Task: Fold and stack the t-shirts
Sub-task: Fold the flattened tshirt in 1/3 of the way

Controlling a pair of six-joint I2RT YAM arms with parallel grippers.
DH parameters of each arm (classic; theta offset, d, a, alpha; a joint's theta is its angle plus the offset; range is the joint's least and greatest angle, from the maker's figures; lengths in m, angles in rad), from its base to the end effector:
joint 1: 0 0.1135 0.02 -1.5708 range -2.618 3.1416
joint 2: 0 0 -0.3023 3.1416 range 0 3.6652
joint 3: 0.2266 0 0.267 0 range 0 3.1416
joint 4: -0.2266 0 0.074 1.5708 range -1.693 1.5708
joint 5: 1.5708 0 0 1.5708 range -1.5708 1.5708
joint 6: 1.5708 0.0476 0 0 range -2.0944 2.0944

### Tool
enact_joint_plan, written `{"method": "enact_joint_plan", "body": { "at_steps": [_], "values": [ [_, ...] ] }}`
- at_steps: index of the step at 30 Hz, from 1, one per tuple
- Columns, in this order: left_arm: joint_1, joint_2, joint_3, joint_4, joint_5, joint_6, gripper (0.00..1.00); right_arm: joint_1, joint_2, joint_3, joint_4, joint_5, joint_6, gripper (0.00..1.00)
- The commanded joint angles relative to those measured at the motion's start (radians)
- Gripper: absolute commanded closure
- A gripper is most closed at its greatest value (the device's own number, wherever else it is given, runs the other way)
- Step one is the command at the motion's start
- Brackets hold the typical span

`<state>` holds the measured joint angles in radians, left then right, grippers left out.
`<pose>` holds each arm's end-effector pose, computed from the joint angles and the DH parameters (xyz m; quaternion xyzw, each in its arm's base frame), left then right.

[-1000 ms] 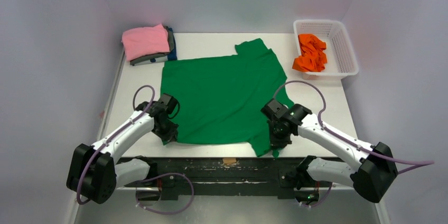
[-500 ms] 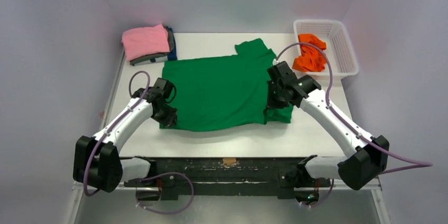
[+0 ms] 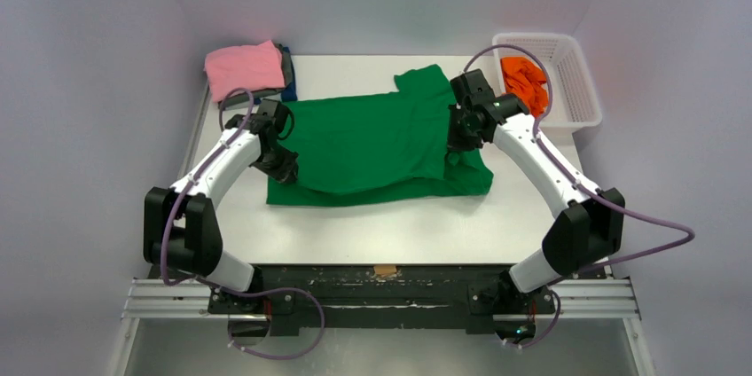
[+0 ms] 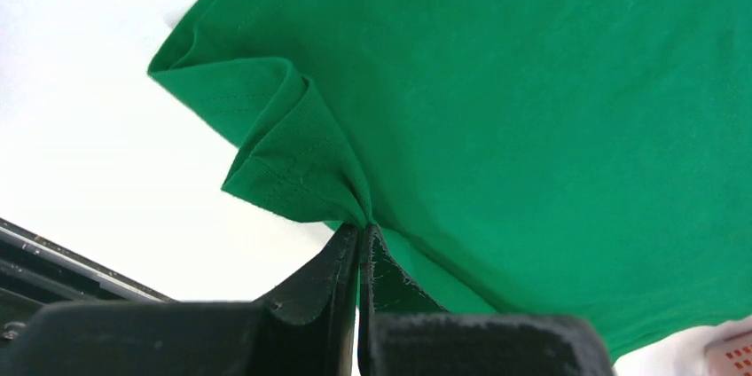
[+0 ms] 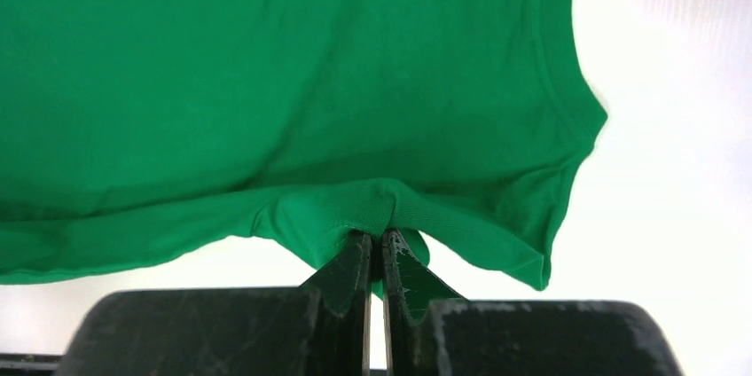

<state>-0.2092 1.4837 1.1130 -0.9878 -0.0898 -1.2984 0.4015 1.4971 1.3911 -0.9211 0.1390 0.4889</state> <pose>0.2782 -0.0547 0.2576 -0.5187 0.8472 -0.0399 0.1077 0.3022 0.1211 0.3434 0.0606 0.9592 0.0550 0.2706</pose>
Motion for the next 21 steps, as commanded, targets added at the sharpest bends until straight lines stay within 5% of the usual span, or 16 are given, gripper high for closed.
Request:
{"method": "enact_joint_plan", "body": {
  "at_steps": [1, 9, 14, 17, 19, 21],
  "values": [
    [0.033, 0.066, 0.085, -0.019, -0.018, 0.042, 1.0, -0.022, 0.085, 0.131, 0.012, -0.01, -0.05, 1.0],
    [0.064, 0.26, 0.258, -0.038, -0.067, 0.052, 0.99, -0.078, 0.377, 0.381, -0.029, -0.025, -0.133, 1.0],
    [0.129, 0.41, 0.45, -0.095, -0.111, 0.07, 0.6, -0.117, 0.735, 0.835, -0.081, 0.033, -0.154, 0.68],
    [0.157, 0.407, 0.546, -0.119, -0.107, 0.111, 0.52, -0.126, 0.855, 1.088, -0.151, 0.002, -0.128, 0.54],
    [0.157, 0.371, 0.55, -0.105, -0.101, 0.154, 0.11, -0.125, 0.766, 0.895, -0.017, -0.09, -0.138, 0.49],
    [0.157, 0.338, 0.523, -0.101, -0.084, 0.18, 0.05, -0.125, 0.608, 0.628, 0.127, -0.133, -0.134, 0.47]
  ]
}}
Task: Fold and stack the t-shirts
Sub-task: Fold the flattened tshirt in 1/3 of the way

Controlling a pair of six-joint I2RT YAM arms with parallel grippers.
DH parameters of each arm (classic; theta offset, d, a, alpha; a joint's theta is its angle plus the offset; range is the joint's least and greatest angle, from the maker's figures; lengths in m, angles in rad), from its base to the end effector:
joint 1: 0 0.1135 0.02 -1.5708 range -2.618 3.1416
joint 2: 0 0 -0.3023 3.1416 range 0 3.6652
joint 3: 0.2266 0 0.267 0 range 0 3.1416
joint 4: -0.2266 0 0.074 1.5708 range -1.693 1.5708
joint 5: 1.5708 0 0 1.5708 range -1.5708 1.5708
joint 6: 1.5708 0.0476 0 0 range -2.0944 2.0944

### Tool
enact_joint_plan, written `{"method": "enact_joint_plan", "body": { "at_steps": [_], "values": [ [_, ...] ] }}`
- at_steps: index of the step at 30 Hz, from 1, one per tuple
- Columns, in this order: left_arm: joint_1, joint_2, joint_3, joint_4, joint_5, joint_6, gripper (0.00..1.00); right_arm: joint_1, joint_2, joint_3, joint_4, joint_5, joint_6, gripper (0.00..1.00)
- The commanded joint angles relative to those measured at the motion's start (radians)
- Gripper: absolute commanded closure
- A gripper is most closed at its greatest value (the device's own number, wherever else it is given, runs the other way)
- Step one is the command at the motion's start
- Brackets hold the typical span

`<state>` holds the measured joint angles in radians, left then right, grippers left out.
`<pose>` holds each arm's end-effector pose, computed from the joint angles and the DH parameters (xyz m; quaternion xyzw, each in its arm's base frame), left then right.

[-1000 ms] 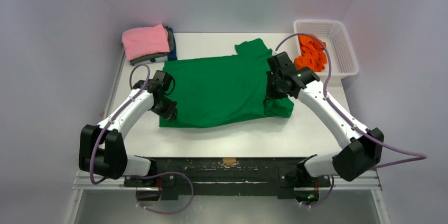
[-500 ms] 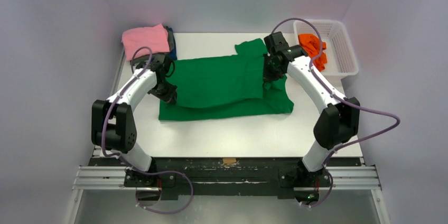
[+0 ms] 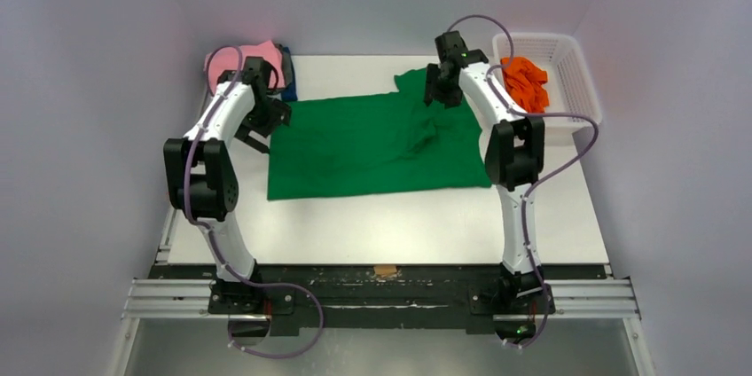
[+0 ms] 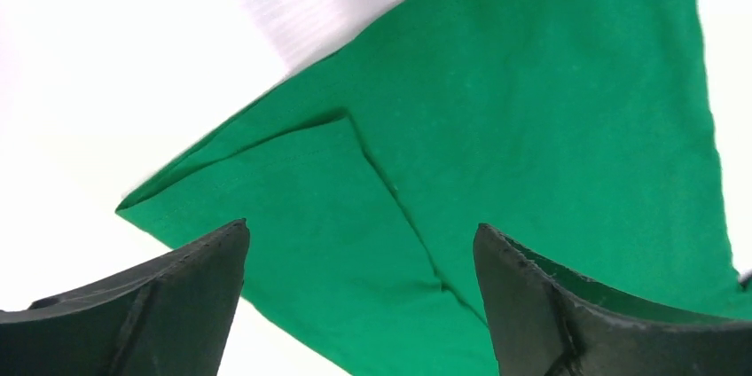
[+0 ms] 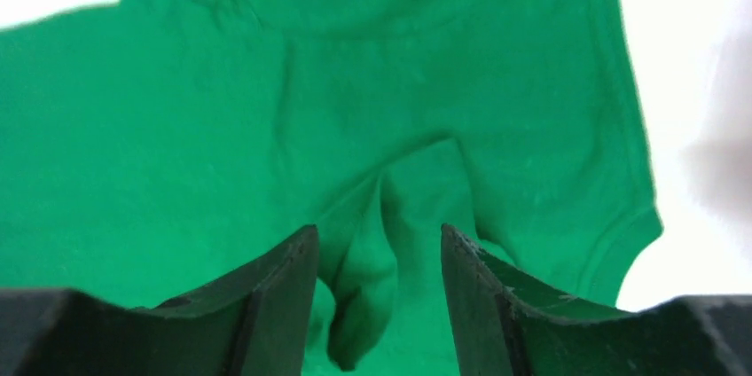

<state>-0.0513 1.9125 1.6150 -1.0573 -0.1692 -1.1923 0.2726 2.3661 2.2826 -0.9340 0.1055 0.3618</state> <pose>0.4134 -0.0132 0.2613 -0.5426 0.8288 0.0057 0.1362 0.5444 0.1470 0.2600 0.0572 0.9590 0.0369 0.2750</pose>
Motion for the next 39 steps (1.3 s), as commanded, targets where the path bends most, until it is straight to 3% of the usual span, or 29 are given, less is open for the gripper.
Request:
{"method": "enact_joint_plan", "body": {
  "at_steps": [1, 6, 11, 14, 18, 24, 30, 35, 39],
  "values": [
    [-0.002, -0.109, -0.01, -0.017, 0.014, 0.084, 0.04, 0.003, -0.312, -0.361, 0.181, -0.132, 0.001, 0.46],
    [-0.015, -0.18, -0.207, 0.103, 0.116, 0.116, 0.02, 0.004, -0.483, -0.722, 0.302, -0.194, 0.03, 0.44],
    [-0.045, -0.174, -0.248, 0.139, 0.157, 0.136, 0.01, 0.009, -0.508, -0.87, 0.385, -0.275, 0.058, 0.42],
    [-0.069, -0.158, -0.244, 0.153, 0.163, 0.143, 0.01, 0.033, -0.479, -0.859, 0.464, -0.321, 0.069, 0.42],
    [-0.074, -0.117, -0.216, 0.173, 0.152, 0.149, 0.01, 0.079, -0.36, -0.709, 0.506, -0.31, 0.068, 0.41],
    [-0.079, -0.019, -0.138, 0.18, 0.161, 0.154, 0.0, 0.111, -0.246, -0.545, 0.455, -0.182, 0.05, 0.4],
    [-0.114, 0.041, -0.122, 0.195, 0.19, 0.157, 0.01, 0.112, -0.346, -0.77, 0.479, -0.138, 0.038, 0.39],
    [-0.166, 0.081, -0.108, 0.167, 0.149, 0.162, 0.0, 0.111, -0.468, -0.984, 0.57, -0.014, 0.066, 0.38],
    [-0.208, 0.101, -0.123, 0.119, 0.139, 0.177, 0.0, 0.112, -0.522, -1.13, 0.624, -0.018, 0.1, 0.37]
  ]
}}
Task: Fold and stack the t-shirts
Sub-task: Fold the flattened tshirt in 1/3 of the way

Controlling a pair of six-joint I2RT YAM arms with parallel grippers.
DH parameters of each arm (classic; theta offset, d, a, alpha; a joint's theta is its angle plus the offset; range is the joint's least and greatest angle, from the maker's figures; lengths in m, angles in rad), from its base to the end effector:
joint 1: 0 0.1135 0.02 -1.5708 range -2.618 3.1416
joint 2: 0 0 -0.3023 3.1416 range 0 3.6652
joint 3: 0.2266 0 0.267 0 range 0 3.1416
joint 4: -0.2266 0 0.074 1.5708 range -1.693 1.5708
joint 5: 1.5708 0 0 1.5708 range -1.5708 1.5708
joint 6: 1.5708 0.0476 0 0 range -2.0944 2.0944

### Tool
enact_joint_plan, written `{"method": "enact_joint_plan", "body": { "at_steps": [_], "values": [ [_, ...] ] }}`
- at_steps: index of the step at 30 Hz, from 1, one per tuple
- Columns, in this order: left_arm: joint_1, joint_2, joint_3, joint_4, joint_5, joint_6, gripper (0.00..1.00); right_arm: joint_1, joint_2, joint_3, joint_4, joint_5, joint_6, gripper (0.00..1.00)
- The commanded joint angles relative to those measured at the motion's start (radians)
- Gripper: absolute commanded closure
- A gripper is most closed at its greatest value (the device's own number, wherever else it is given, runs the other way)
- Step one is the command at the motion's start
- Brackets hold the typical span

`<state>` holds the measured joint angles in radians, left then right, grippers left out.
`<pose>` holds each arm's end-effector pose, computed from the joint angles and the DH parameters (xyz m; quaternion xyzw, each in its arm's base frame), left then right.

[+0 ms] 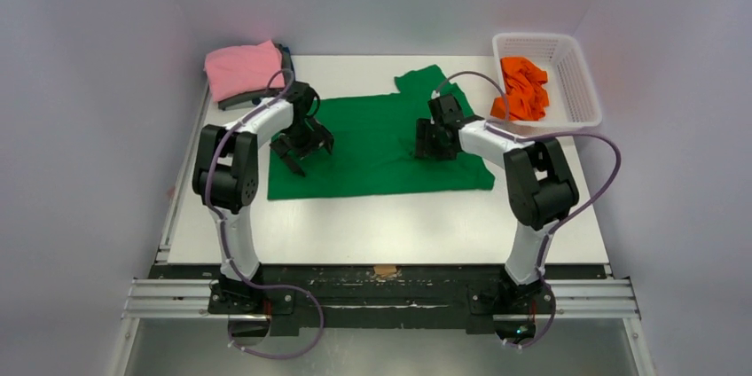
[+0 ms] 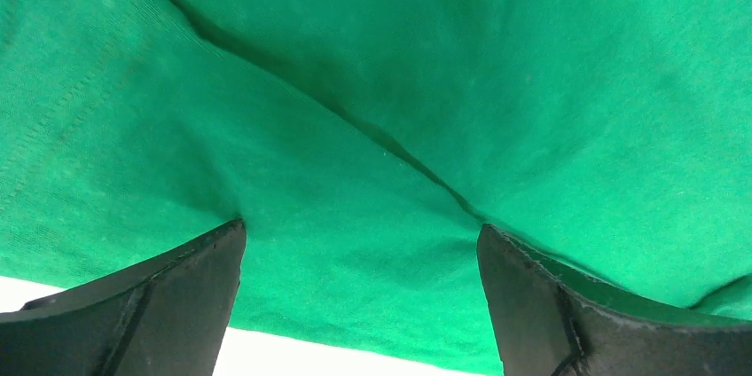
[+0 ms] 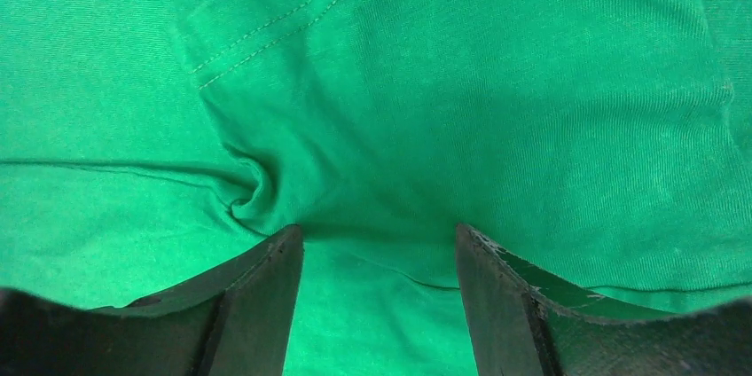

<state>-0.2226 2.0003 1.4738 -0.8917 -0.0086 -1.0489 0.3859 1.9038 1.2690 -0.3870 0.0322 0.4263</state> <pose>0.4092 -0.0922 0.1893 -0.4006 0.9131 -0.0418 0.0639 0.3965 0.1594 0.1895 0.0238 0.9622 0.0928 0.2551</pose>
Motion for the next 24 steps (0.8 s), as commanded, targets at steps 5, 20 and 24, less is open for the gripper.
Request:
{"method": "enact_joint_plan", "body": {
  "at_steps": [5, 20, 24],
  "values": [
    [-0.08, -0.031, -0.106, -0.041, -0.031, 0.046, 0.01, -0.002, -0.2, -0.315, 0.122, 0.055, 0.084, 0.37],
    [-0.252, -0.348, -0.611, 0.095, 0.118, -0.031, 0.0, -0.002, -0.633, -0.686, -0.123, 0.04, 0.175, 0.36],
    [-0.304, -0.406, -0.651, 0.08, 0.124, -0.082, 0.0, -0.002, -0.738, -0.731, -0.177, 0.028, 0.224, 0.35]
  ]
}}
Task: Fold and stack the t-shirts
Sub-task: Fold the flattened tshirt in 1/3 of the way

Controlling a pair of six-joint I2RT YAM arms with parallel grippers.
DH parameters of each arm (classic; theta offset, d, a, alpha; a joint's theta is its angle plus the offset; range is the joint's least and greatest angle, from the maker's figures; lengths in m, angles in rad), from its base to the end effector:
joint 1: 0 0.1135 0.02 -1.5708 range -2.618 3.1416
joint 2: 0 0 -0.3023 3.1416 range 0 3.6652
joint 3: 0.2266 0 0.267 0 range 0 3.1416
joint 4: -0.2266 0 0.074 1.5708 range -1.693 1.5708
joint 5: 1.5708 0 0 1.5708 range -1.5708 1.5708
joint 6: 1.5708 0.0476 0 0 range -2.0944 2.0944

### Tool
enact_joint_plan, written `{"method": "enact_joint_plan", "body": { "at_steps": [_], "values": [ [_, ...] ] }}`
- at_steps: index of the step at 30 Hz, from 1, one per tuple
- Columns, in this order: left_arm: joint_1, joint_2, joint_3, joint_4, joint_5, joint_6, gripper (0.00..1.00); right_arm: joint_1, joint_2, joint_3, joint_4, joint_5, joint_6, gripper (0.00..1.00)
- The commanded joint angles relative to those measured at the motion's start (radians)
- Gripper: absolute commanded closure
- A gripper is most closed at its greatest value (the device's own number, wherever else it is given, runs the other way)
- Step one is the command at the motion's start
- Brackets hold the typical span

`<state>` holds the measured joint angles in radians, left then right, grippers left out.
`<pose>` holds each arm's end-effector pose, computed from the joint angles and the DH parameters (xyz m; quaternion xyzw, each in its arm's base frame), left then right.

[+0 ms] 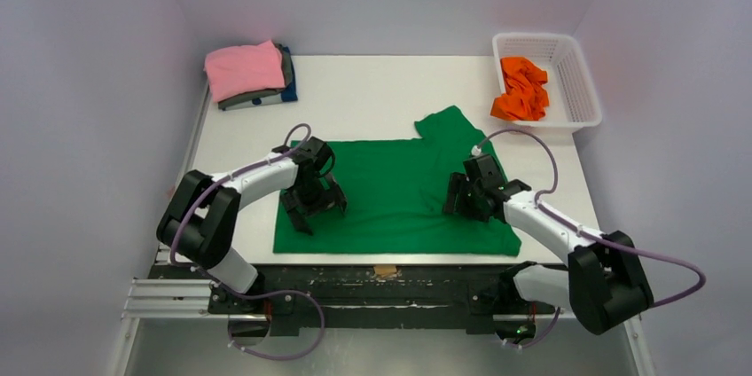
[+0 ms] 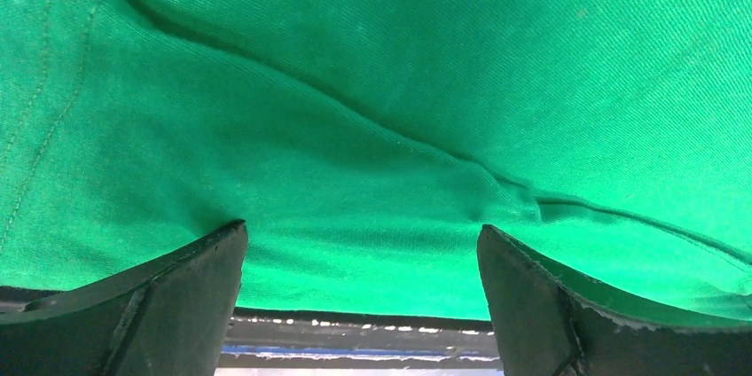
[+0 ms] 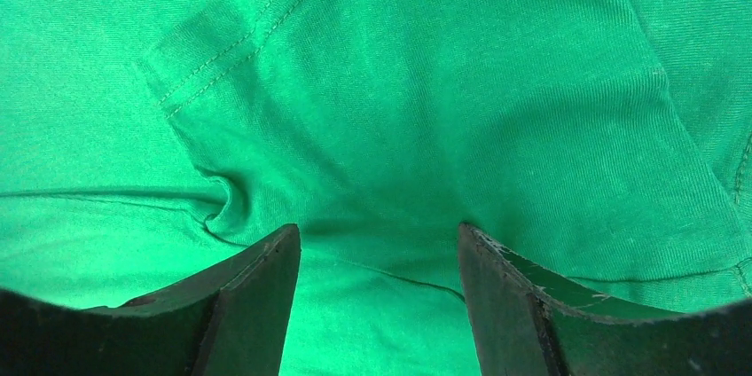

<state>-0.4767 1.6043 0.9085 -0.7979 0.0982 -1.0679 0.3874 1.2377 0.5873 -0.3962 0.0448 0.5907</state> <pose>0.2445 -0.1315 0.1739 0.2889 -0.9553 0.0620 0.0067 0.2095 0.0832 0.1842 0.1038 0.9600 0.1026 0.2388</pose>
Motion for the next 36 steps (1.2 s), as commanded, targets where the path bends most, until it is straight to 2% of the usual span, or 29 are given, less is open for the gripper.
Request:
{"method": "enact_joint_plan", "body": {
  "at_steps": [1, 5, 11, 15, 21, 25, 28, 31, 34, 36],
  "values": [
    [-0.057, -0.028, -0.095, -0.016, 0.019, -0.069, 0.0, -0.003, -0.087, -0.043, -0.176, 0.019, 0.066, 0.35],
    [-0.061, -0.105, -0.053, -0.069, -0.022, -0.065, 0.0, -0.003, -0.109, 0.044, -0.207, 0.059, 0.057, 0.35],
    [-0.051, -0.158, 0.169, -0.18, -0.165, -0.007, 0.0, -0.004, -0.072, 0.244, -0.18, 0.103, -0.031, 0.34],
    [0.029, -0.135, 0.27, -0.135, -0.238, 0.039, 0.0, -0.009, -0.021, 0.334, -0.093, 0.115, -0.052, 0.33],
    [0.257, 0.044, 0.404, 0.035, -0.274, 0.14, 0.0, -0.018, 0.098, 0.439, -0.04, 0.083, -0.088, 0.33],
    [0.364, 0.274, 0.635, 0.001, -0.198, 0.183, 0.0, -0.026, 0.177, 0.492, -0.032, 0.037, -0.1, 0.33],
    [0.404, 0.409, 0.746, -0.012, -0.143, 0.207, 0.03, -0.03, 0.211, 0.514, -0.035, 0.032, -0.107, 0.33],
    [0.416, 0.494, 0.8, -0.044, -0.134, 0.242, 0.02, -0.033, 0.213, 0.512, -0.024, 0.04, -0.109, 0.33],
    [0.416, 0.505, 0.808, -0.051, -0.106, 0.272, 0.02, -0.035, 0.219, 0.506, -0.012, 0.038, -0.108, 0.33],
    [0.417, 0.5, 0.796, -0.021, -0.024, 0.304, 0.02, -0.035, 0.226, 0.507, -0.012, 0.035, -0.108, 0.33]
  ]
}}
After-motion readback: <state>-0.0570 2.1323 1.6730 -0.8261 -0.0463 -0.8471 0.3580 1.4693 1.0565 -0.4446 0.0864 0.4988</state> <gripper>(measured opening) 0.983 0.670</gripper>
